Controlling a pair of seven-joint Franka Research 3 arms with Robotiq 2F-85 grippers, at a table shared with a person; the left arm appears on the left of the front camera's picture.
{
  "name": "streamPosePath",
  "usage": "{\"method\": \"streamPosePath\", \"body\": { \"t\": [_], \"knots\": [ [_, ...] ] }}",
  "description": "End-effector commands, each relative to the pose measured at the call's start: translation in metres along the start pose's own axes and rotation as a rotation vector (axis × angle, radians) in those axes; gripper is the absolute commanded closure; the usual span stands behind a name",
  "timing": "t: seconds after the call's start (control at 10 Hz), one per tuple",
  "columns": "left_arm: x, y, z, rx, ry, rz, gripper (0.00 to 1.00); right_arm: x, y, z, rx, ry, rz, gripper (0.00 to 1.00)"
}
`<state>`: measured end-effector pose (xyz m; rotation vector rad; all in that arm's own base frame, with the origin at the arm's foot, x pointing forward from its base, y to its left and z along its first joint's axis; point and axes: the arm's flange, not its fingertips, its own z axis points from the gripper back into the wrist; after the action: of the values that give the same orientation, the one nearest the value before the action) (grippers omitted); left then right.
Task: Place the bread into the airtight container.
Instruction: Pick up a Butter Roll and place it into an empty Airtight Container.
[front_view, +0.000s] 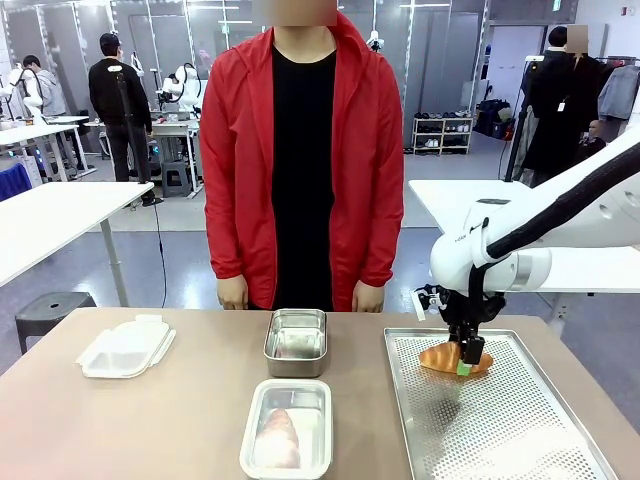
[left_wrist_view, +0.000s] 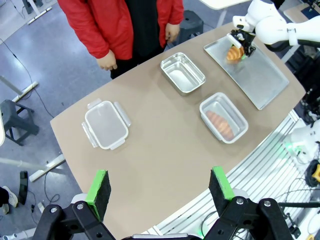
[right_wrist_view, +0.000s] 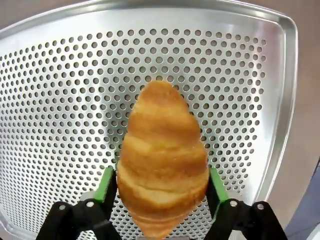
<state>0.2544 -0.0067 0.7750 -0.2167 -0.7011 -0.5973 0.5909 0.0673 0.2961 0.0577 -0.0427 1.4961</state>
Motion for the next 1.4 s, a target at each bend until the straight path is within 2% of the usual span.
{"method": "streamPosePath", "body": {
  "t": [0.0,0.3,0.7,1.0,1.3],
  "knots": [
    [0.0,0.0,0.001,-0.008,-0.003,-0.014,0.0,0.004,-0.004,0.003,0.01,0.027,-0.023,0.4],
    [0.0,0.0,0.001,-0.008,-0.003,-0.014,0.0,0.006,-0.002,0.023,0.004,0.023,-0.033,0.69],
    [0.0,0.0,0.001,-0.008,-0.003,-0.014,0.0,0.012,0.001,0.083,-0.036,0.002,-0.061,0.71],
    [0.0,0.0,0.001,-0.008,-0.003,-0.014,0.0,0.066,0.001,0.13,-0.069,-0.03,-0.075,0.71],
    [0.0,0.0,0.001,-0.008,-0.003,-0.014,0.0,0.161,0.0,0.145,-0.098,-0.015,-0.105,0.71]
  ]
}}
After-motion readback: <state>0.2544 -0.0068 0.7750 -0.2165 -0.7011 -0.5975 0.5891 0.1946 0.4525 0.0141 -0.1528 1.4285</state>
